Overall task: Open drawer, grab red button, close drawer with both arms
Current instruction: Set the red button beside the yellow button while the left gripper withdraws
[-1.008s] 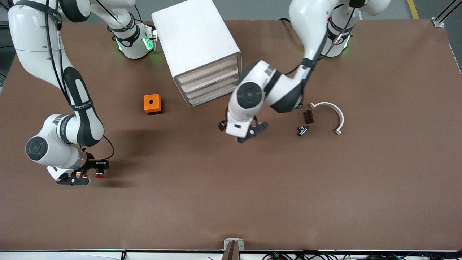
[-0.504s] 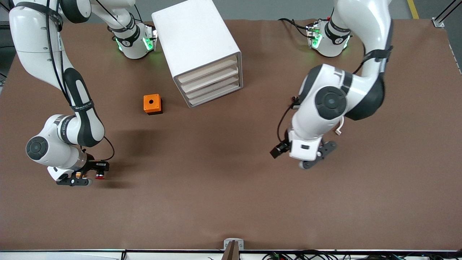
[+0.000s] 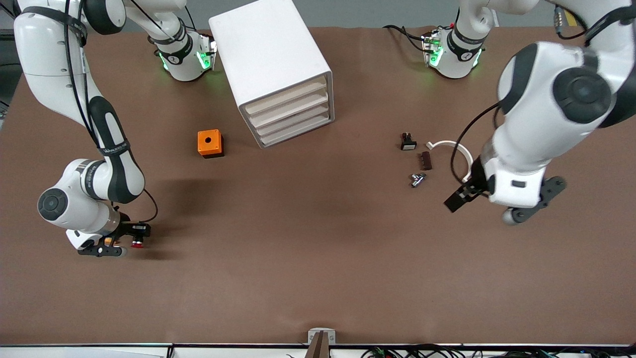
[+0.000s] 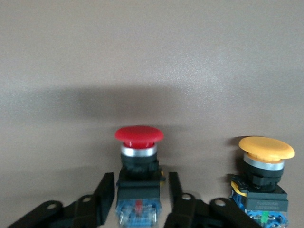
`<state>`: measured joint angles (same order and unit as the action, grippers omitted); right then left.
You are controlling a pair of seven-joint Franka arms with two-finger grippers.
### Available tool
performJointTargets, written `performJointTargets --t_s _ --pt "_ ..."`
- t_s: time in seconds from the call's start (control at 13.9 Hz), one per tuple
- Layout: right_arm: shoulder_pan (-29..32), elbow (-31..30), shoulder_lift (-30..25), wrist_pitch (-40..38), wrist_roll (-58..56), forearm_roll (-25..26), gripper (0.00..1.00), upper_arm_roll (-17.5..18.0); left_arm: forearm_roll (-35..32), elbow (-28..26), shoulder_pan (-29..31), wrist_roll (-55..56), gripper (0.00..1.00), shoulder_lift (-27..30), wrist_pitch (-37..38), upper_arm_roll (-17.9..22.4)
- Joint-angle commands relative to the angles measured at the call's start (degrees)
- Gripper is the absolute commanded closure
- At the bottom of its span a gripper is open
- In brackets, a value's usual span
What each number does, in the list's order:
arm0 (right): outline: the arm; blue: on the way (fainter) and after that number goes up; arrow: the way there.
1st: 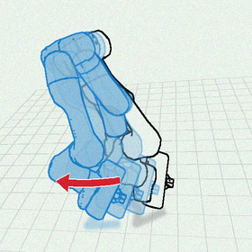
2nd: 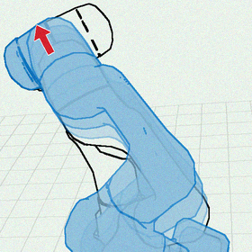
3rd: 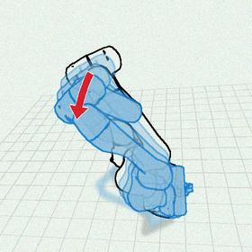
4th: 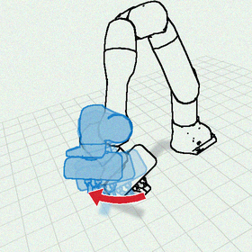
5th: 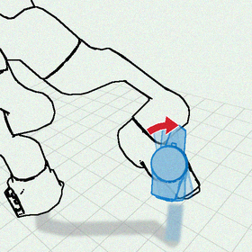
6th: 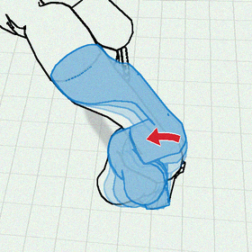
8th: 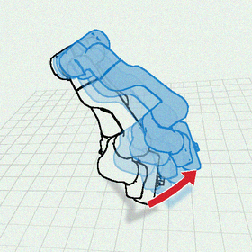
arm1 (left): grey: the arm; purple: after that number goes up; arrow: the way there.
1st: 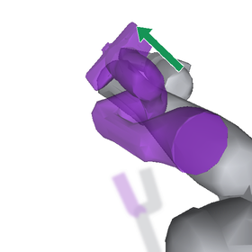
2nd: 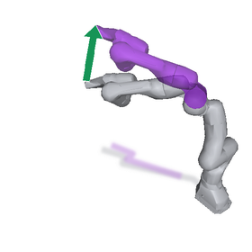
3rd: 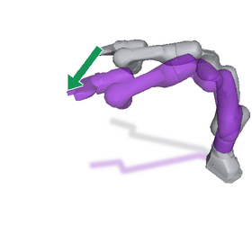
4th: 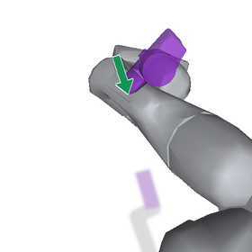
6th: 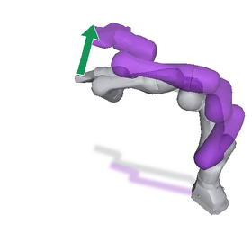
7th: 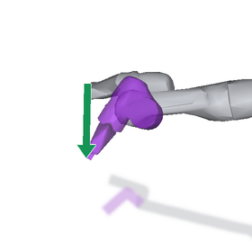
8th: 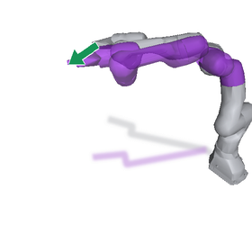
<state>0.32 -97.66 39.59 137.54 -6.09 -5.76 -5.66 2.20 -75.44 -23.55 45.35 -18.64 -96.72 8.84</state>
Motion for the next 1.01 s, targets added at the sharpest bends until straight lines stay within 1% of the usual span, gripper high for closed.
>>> performJointTargets --t_s 0.0,0.14,0.29,0.36,0.43,0.5,0.65,0.72,0.79,0.94 --pt "1.0 1.2 0.6 -0.2 -0.4 -2.1 0.00 0.8 -1.0 -1.5 3.4 -9.4 0.00 5.3 5.8 -0.3" --pt "1.0 1.2 0.3 -0.5 -0.7 -2.1 0.00 0.7 -1.0 -1.6 7.1 -11.6 0.00 7.5 8.0 -0.8" --pt "0.7 1.2 -0.4 -0.9 -1.0 -2.0 0.00 0.7 -1.0 -2.0 7.6 -16.0 0.00 9.4 10.9 -0.9" --pt "0.6 1.2 -0.9 -2.0 -1.3 -2.0 0.00 0.7 -1.0 -3.2 8.0 -18.5 0.00 11.4 11.7 -0.8" --pt "0.8 1.8 -2.4 -4.4 -1.3 -1.9 0.00 0.7 -1.0 -5.7 9.8 -21.8 0.00 14.6 11.7 -1.3" --pt "0.7 2.7 -3.4 -7.3 -1.3 -1.9 0.00 0.7 -1.0 -9.5 13.1 -26.1 0.00 17.9 11.6 -3.6" --pt "0.7 4.8 -5.9 -13.6 -1.3 -1.6 0.00 0.5 -1.0 -15.1 22.5 -29.1 0.00 23.3 11.3 -12.1" --pt "0.7 5.6 -7.7 -16.9 -1.2 -1.4 0.00 0.5 -1.1 -16.6 24.1 -29.2 0.00 24.8 11.3 -14.5" --pt "0.6 6.0 -9.7 -20.2 -0.8 -1.3 0.00 0.4 -1.7 -17.9 24.2 -29.2 0.00 26.2 11.3 -15.4" --pt "0.6 6.7 -14.0 -27.2 -0.7 -0.9 0.00 0.4 -3.1 -19.0 23.8 -29.5 0.00 27.3 11.5 -15.4"
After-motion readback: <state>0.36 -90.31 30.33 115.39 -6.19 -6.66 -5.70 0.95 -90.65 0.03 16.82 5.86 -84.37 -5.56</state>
